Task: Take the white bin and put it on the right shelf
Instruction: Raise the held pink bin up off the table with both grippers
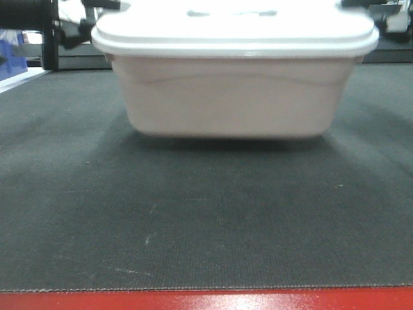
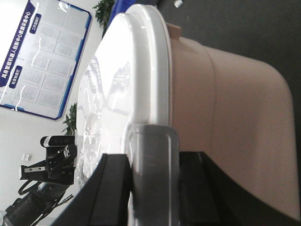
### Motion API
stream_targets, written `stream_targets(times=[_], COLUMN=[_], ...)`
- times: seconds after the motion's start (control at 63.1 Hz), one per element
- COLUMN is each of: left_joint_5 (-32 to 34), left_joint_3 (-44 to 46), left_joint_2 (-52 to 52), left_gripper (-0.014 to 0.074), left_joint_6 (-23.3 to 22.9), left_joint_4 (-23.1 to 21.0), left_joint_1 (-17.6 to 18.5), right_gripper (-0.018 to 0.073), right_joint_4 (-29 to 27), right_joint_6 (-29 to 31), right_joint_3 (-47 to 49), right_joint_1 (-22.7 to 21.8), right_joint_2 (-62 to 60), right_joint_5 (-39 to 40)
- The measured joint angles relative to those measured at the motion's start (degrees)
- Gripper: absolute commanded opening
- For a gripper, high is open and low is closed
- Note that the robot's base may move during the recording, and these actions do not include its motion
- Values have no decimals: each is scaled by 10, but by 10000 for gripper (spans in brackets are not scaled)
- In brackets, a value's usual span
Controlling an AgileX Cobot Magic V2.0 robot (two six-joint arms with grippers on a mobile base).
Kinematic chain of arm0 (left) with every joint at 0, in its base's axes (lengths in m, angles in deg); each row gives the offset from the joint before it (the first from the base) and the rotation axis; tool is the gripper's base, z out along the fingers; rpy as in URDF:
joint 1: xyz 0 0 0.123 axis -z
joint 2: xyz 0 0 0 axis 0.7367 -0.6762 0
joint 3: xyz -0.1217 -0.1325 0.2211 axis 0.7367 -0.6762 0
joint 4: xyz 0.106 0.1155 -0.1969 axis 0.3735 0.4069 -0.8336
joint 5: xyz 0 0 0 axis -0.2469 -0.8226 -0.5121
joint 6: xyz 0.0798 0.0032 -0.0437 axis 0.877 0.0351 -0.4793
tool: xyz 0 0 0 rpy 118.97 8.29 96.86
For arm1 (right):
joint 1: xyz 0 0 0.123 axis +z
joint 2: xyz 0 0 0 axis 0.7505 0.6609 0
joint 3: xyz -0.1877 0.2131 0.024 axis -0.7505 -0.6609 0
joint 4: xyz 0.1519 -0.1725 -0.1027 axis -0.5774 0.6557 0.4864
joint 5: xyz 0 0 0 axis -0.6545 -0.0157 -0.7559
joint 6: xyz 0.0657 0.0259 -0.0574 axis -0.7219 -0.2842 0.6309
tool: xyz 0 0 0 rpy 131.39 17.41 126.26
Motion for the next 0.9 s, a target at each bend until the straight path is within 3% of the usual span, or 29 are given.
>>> stream_targets(times=[0.285, 0.476, 0.904], left_joint_5=[3, 15, 45], left_joint_3=[21, 22, 22], left_joint_2=[83, 151, 291], left_gripper=[-126, -126, -126], left_joint_6=[0, -1, -13], left_joint_4=[3, 28, 66], left_joint_1=[-3, -8, -11], right_gripper=[57, 57, 57], right_joint_4=[-13, -17, -18], right_joint_6=[0, 0, 0], right_joint_3=[0, 0, -2], right_joint_1=[6, 29, 31], right_joint_2=[-111, -176, -301], right_joint_5=[23, 63, 95])
